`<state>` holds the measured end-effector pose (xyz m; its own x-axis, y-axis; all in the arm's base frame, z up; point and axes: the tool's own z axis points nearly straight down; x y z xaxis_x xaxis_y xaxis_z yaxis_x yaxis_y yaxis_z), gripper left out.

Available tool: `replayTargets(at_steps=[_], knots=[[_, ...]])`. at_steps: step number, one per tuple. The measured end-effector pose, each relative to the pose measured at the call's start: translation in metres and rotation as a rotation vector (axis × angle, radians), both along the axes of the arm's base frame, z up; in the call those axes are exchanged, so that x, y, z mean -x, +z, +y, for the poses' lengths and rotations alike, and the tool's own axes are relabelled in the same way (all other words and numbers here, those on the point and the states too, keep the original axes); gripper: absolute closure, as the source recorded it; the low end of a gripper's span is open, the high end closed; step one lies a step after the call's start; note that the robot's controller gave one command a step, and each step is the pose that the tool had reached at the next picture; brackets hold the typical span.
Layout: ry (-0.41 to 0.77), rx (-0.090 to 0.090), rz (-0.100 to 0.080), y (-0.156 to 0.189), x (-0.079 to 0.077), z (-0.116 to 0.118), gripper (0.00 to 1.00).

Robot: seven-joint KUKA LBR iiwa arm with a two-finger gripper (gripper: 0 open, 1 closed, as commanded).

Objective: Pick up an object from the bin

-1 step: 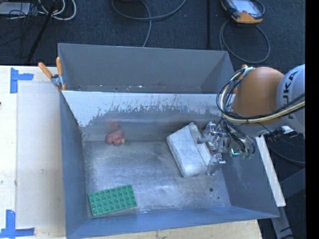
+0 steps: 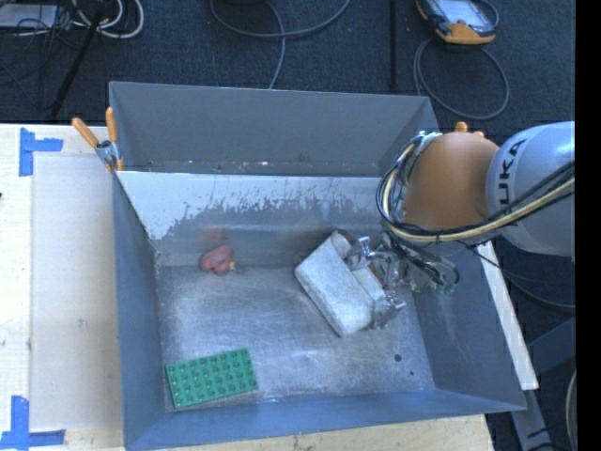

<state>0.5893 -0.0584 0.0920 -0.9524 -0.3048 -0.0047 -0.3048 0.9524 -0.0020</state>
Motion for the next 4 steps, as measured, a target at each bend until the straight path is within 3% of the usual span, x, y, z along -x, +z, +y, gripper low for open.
replayTargets(at_steps=[1,2,3,4], knots=[[0.388,0.015,0.021,-0.010,-0.024,0.047,0.00],[0.621,0.000,0.009,0.008,0.064,0.024,0.00],[1.109,0.031,-0.068,-0.009,0.082,0.049,0.00],[1.394,0.012,-0.003,-0.017,0.053,0.072,0.00]])
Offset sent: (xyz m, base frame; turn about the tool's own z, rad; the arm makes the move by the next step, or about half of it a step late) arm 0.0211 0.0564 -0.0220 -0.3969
